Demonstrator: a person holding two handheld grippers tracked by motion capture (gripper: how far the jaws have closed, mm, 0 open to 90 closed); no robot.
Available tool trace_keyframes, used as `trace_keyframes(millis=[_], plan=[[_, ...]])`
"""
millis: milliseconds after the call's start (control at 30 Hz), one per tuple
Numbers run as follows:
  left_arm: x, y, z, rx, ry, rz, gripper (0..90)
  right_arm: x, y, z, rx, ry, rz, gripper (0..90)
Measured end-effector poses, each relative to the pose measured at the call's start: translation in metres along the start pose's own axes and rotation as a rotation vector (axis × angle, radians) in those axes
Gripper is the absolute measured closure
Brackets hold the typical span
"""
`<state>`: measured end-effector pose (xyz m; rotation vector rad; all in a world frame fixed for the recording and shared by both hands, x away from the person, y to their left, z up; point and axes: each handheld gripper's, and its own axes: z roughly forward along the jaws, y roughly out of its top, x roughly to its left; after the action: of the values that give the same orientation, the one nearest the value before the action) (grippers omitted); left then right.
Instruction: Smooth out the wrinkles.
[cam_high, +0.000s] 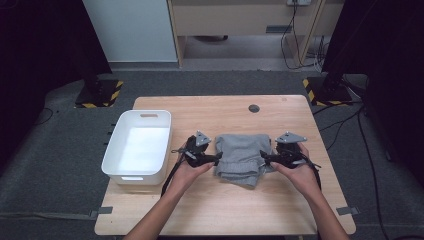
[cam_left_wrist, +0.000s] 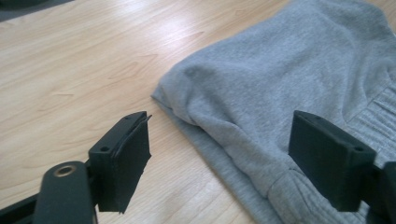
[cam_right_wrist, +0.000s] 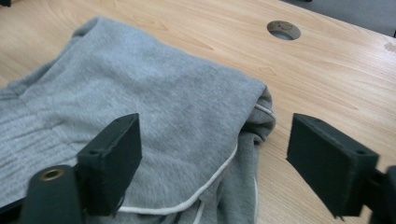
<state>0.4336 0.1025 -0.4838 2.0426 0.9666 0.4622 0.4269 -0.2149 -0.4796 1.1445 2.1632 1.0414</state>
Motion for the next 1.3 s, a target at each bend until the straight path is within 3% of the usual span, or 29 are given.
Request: trace_keyframes(millis=[100, 233, 467, 667, 1300], plan=[[0.003, 0.002, -0.003, 0.005, 0.006, 0.001, 16.8, 0.0, -0.001, 0.001, -0.011, 0.003, 0.032, 12.6], [0.008, 0.006, -0.01, 0.01, 0.011, -0.01, 13.7, 0.002, -0.003, 0.001, 0.012, 0.008, 0.031, 8.7], [0.012, 0.015, -0.021, 0.005, -0.005, -0.018, 10.1, 0.011, -0.006, 0.001, 0.025, 0.022, 0.01, 8.6], [0.015, 0.025, -0.032, 0.013, 0.01, -0.017, 9.1, 0.015, -0.008, -0.001, 0.021, 0.033, 0.022, 8.3], [0.024, 0.034, -0.061, 0.031, 0.033, 0.011, 9.6, 0.007, -0.015, -0.012, -0.006, 0.019, 0.059, 8.7]])
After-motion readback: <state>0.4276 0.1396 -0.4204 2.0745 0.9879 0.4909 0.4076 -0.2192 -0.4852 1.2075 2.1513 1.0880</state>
